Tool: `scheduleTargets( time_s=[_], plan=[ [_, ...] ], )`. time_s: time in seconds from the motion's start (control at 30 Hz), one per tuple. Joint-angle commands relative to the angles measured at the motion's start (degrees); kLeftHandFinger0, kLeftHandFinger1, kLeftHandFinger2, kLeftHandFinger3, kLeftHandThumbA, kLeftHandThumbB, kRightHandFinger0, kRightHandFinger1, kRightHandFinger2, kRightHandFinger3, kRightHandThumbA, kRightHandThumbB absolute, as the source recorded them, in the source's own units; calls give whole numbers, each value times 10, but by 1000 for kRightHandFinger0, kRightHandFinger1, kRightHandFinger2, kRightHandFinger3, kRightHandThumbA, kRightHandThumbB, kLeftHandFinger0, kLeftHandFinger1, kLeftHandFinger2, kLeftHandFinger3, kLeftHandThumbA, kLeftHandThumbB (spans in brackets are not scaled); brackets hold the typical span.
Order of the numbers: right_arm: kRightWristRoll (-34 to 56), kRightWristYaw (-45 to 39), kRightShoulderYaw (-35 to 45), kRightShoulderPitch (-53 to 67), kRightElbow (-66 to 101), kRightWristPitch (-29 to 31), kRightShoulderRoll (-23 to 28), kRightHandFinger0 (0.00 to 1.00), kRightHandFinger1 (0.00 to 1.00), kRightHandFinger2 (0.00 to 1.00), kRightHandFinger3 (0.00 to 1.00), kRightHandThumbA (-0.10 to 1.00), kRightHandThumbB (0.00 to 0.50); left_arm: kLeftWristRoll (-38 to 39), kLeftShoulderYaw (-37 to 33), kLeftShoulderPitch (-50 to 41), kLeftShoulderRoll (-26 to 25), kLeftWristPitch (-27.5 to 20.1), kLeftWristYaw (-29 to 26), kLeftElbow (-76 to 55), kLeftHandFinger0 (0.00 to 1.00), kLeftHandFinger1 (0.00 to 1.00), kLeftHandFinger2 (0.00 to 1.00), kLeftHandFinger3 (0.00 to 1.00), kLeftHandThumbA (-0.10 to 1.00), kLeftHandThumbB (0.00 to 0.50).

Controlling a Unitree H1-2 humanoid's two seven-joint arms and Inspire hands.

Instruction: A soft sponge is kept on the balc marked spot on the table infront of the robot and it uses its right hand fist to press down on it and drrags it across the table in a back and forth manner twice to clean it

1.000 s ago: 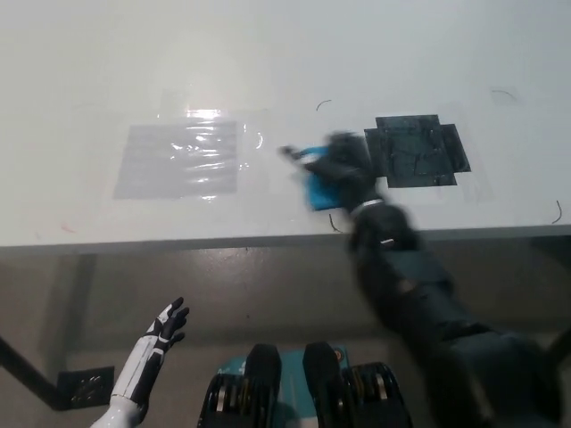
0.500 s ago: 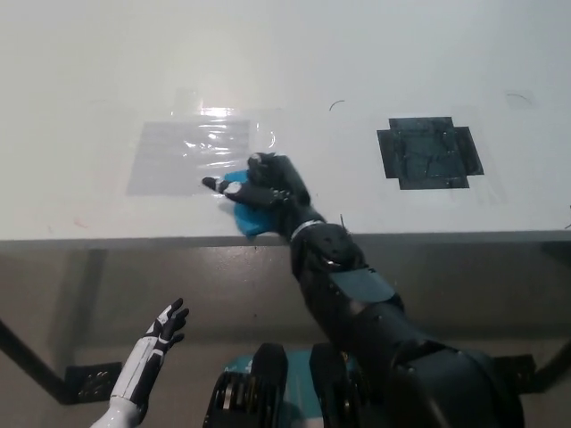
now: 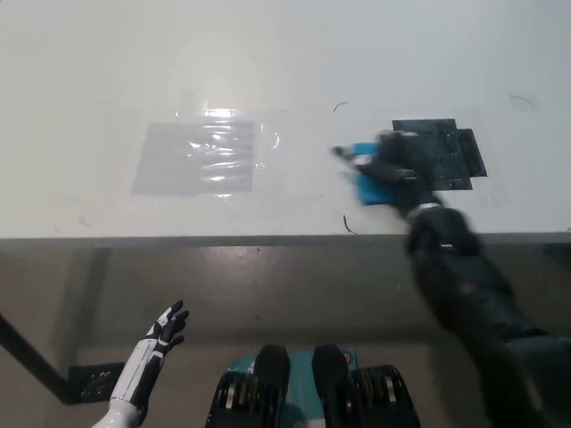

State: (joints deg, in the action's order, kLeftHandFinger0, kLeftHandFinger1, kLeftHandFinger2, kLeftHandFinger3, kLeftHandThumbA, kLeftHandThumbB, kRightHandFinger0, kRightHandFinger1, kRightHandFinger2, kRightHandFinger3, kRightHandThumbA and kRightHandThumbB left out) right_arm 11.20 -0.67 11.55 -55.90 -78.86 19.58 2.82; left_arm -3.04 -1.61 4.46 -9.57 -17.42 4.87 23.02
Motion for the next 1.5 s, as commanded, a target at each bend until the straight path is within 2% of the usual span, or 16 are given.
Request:
scheduleTargets(
  time_s=[0.0, 0.1, 0.2, 0.23, 0.37, 0.43, 0.53, 0.7, 0.73, 0.83, 0.93, 0.97, 1.03, 1.2, 1.27, 1.47],
  plan=[
    [22, 13, 27, 60, -20, -31, 78, 0, 0, 0, 0, 1000, 204, 0, 1, -3, -7, -17, 2, -16, 1000, 1000, 1000, 1000, 1000, 446],
    [35, 5, 42, 72, -21, -35, 106, 0, 0, 0, 0, 1000, 186, -2, 2, -4, -7, -15, 0, -17, 1000, 1000, 1000, 1000, 1000, 449],
    [39, -1, 55, 98, -18, -13, 152, 0, 0, 154, 57, 1000, 125, 4, 2, -3, -7, -17, 5, -15, 1000, 1000, 1000, 1000, 1000, 450],
    [33, 18, 53, 101, -19, -12, 161, 0, 0, 241, 136, 1000, 127, 4, 2, -2, -7, -18, 5, -14, 1000, 1000, 1000, 1000, 1000, 458],
    [51, 22, 79, 118, -20, -16, 192, 0, 0, 269, 211, 1000, 138, 0, 1, -2, -7, -14, 2, -15, 1000, 1000, 1000, 1000, 1000, 452],
    [52, 26, 86, 125, -21, -8, 200, 0, 1, 274, 218, 1000, 151, -3, 0, -2, -7, -15, 2, -14, 1000, 1000, 1000, 1000, 1000, 462],
    [53, 28, 90, 132, -22, -7, 207, 0, 0, 255, 101, 1000, 216, 0, 1, -2, -10, -15, 5, -15, 1000, 1000, 1000, 1000, 1000, 466],
    [54, 25, 99, 130, -20, -15, 200, 0, 47, 372, 226, 1000, 203, 1, 1, 0, -11, -12, 6, -16, 1000, 1000, 1000, 1000, 1000, 452],
    [51, 21, 95, 128, -18, -3, 194, 0, 8, 322, 191, 1000, 169, 1, 1, -1, -11, -14, 7, -13, 1000, 1000, 1000, 1000, 1000, 451],
    [46, 17, 86, 115, -15, -6, 181, 0, 0, 265, 203, 1000, 160, 0, 1, -1, -10, -16, 5, -12, 1000, 1000, 1000, 1000, 1000, 448],
    [42, 1, 75, 97, -1, 1, 150, 0, 0, 93, 8, 1000, 125, 1, 0, 0, -9, -17, 6, -9, 1000, 1000, 1000, 1000, 1000, 448],
    [37, -6, 68, 94, 3, 12, 141, 0, 0, 79, 0, 1000, 103, 0, 0, 1, -9, -16, 6, -9, 1000, 1000, 1000, 1000, 1000, 446],
    [40, -3, 64, 78, 8, 9, 119, 0, 0, 1, 0, 1000, 171, 0, -1, 3, -10, -19, 6, -7, 1000, 1000, 1000, 1000, 1000, 444],
    [36, 1, 47, 49, 21, 11, 68, 0, 0, 0, 0, 1000, 192, 2, 1, 4, -10, -14, 6, -9, 1000, 1000, 1000, 1000, 1000, 461],
    [38, 3, 41, 46, 35, 13, 42, 0, 0, 0, 0, 1000, 156, 4, -1, 4, -12, -16, 10, -5, 1000, 1000, 1000, 1000, 1000, 458],
    [29, -6, 20, 35, 37, 19, -2, 0, 0, 0, 0, 1000, 135, 1, -1, 3, -12, -20, 10, -5, 1000, 1000, 1000, 1000, 1000, 456]
  ],
)
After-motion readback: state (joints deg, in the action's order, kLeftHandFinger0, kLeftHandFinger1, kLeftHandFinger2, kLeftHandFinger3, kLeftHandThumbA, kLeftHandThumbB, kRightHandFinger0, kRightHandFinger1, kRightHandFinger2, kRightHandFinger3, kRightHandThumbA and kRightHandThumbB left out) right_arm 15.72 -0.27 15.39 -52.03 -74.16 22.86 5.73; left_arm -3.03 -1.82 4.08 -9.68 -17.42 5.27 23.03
